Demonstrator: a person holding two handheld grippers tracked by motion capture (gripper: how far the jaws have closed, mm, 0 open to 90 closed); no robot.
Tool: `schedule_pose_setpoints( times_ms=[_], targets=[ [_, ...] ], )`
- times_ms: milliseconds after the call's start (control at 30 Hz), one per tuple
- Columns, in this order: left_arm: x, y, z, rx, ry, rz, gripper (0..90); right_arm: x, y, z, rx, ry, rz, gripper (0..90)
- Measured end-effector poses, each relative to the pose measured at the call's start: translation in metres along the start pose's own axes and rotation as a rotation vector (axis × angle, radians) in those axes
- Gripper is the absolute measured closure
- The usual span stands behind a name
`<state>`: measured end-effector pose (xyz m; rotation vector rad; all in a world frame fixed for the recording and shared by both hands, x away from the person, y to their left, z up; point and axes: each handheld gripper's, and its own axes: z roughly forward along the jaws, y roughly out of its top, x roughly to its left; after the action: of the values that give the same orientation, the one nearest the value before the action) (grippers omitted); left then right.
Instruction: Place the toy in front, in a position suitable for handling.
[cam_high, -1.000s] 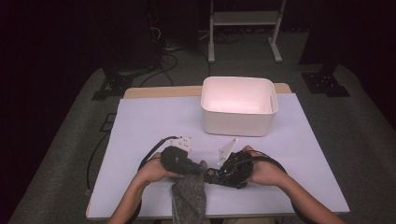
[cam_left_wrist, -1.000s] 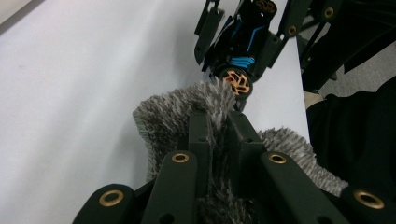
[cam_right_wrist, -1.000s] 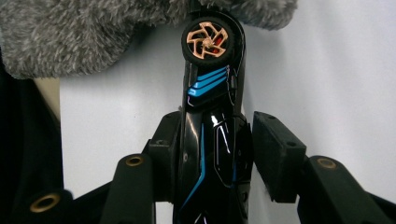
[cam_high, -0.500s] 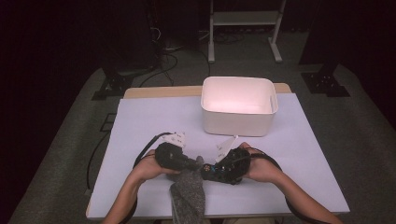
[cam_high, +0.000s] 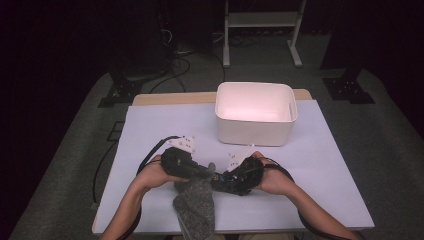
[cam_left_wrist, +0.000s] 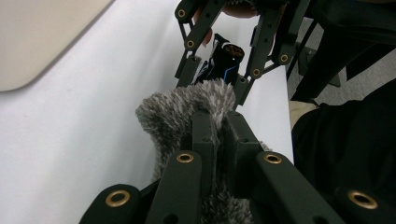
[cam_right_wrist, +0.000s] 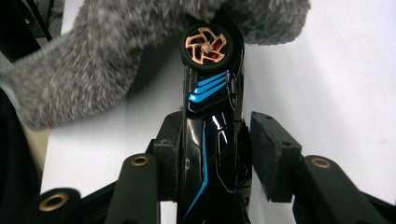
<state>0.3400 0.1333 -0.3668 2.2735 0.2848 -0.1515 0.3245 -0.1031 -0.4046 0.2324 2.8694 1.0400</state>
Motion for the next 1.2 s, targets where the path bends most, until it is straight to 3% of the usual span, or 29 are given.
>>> schedule_pose_setpoints(
  times_ms=[233,367,567,733,900,1000,1100,1200],
  targets=[
    [0.01,-0.011,0.006,-0.004,-0.018,-0.045,84.1,0.001,-0.02,-0.01,-0.059,-0.01,0.042,56.1],
    [0.007,-0.007,0.012,-0.03,-0.05,-0.038,84.1,0.002,-0.028,-0.015,-0.071,-0.021,0.046,56.0],
    [0.004,0.008,0.019,-0.025,-0.068,-0.003,84.1,0.006,-0.04,-0.025,-0.07,-0.043,0.048,55.9],
    [0.005,0.007,0.029,-0.016,-0.082,-0.016,84.1,0.008,-0.046,-0.03,-0.073,-0.051,0.043,56.2],
    [0.003,-0.001,0.023,-0.027,-0.098,-0.028,84.1,0.007,-0.045,-0.027,-0.082,-0.037,0.05,56.3],
    [0.001,-0.003,0.017,-0.04,-0.106,-0.023,84.2,0.007,-0.039,-0.024,-0.115,-0.012,0.063,56.3],
    [-0.001,-0.006,0.006,-0.03,-0.091,-0.019,84.3,0.008,-0.03,-0.017,-0.122,-0.012,0.042,56.3],
    [-0.004,-0.007,-0.01,-0.054,-0.082,-0.016,84.3,0.009,-0.02,-0.011,-0.165,0.006,0.037,56.3]
  ],
)
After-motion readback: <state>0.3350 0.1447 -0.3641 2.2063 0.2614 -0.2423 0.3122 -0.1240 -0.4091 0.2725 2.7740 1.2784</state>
